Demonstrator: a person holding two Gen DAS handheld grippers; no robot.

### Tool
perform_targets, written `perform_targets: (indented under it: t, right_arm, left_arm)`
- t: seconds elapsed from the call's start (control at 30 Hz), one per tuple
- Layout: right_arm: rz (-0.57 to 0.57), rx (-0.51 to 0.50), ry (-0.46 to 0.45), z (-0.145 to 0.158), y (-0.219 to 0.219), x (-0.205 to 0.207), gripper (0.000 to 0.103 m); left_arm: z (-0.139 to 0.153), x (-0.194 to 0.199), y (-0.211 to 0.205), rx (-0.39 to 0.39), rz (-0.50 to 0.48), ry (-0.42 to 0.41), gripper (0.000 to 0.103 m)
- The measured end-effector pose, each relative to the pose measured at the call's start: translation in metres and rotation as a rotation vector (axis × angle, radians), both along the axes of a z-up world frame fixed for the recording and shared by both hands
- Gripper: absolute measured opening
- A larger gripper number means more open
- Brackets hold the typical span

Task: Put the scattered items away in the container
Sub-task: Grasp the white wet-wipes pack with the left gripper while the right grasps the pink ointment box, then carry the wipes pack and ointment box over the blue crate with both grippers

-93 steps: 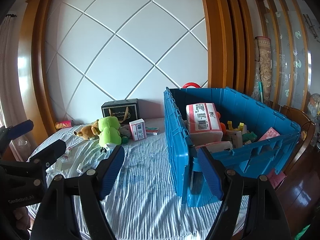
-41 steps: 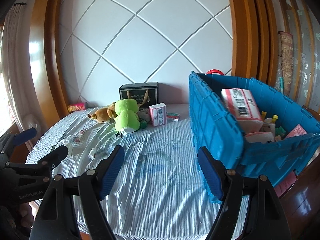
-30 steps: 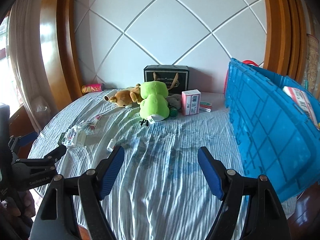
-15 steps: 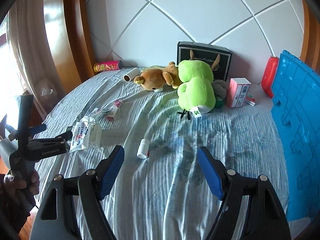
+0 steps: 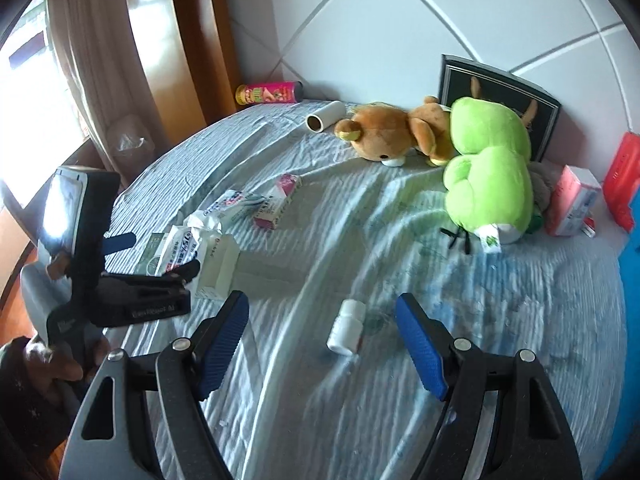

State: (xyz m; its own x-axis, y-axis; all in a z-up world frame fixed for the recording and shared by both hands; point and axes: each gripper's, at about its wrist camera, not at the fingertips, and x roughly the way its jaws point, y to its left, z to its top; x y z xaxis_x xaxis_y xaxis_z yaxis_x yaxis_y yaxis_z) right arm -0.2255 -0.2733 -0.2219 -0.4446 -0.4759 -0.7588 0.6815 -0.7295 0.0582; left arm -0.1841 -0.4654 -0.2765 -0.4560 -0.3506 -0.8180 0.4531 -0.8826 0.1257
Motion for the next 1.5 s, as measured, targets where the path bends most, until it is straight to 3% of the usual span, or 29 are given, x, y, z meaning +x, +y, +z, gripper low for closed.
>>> perform_targets:
  t: [0.2,0.4,0.43,0.47,0.5,0.57,0.87,0.97,1.03,1.1,1.2,1.5]
  right_arm:
    - [0.045,0.052,-0.02,-0.016,-0.073,-0.039,0.075]
    - [0.058,0.139,-0.085,-0.055,-0.147,-0.086,0.075]
    - [0.059,0.155,-0.103,-0.064,-0.156,-0.092,0.074]
    - [0.059,0.172,-0.121,-0.073,-0.165,-0.098,0.065]
    - [0.058,0.189,-0.133,-0.081,-0.171,-0.103,0.059]
    - [0.05,0.213,-0.152,-0.095,-0.182,-0.11,0.055]
    - [0.043,0.261,-0.168,-0.123,-0.211,-0.12,0.052]
    - [0.039,0.249,-0.151,-0.121,-0.208,-0.12,0.034]
    - [0.048,0.245,-0.165,-0.119,-0.203,-0.12,0.032]
    - [0.054,0.233,-0.167,-0.116,-0.196,-0.117,0.03]
    - [0.051,0.196,-0.161,-0.105,-0.179,-0.107,0.029]
    - [0.058,0.123,-0.088,-0.067,-0.134,-0.061,0.029]
  left_arm:
    - [-0.007,-0.004,-0.007,0.03,-0.036,0.012,0.102]
    - [-0.017,-0.003,-0.02,0.073,-0.064,0.015,0.102]
    - [-0.018,-0.003,-0.021,0.079,-0.068,0.018,0.102]
    - [-0.019,-0.002,-0.022,0.088,-0.075,0.022,0.102]
    - [-0.02,-0.002,-0.022,0.097,-0.081,0.025,0.102]
    - [-0.021,-0.002,-0.023,0.098,-0.097,0.026,0.102]
    - [-0.029,-0.005,-0.029,0.126,-0.12,0.028,0.102]
    - [-0.028,-0.006,-0.029,0.123,-0.123,0.028,0.102]
    - [-0.028,-0.006,-0.028,0.123,-0.131,0.031,0.101]
    - [-0.027,-0.005,-0.028,0.123,-0.142,0.039,0.094]
    - [-0.024,-0.003,-0.026,0.116,-0.165,0.064,0.07]
    - [-0.008,0.007,-0.023,0.099,-0.183,0.103,0.035]
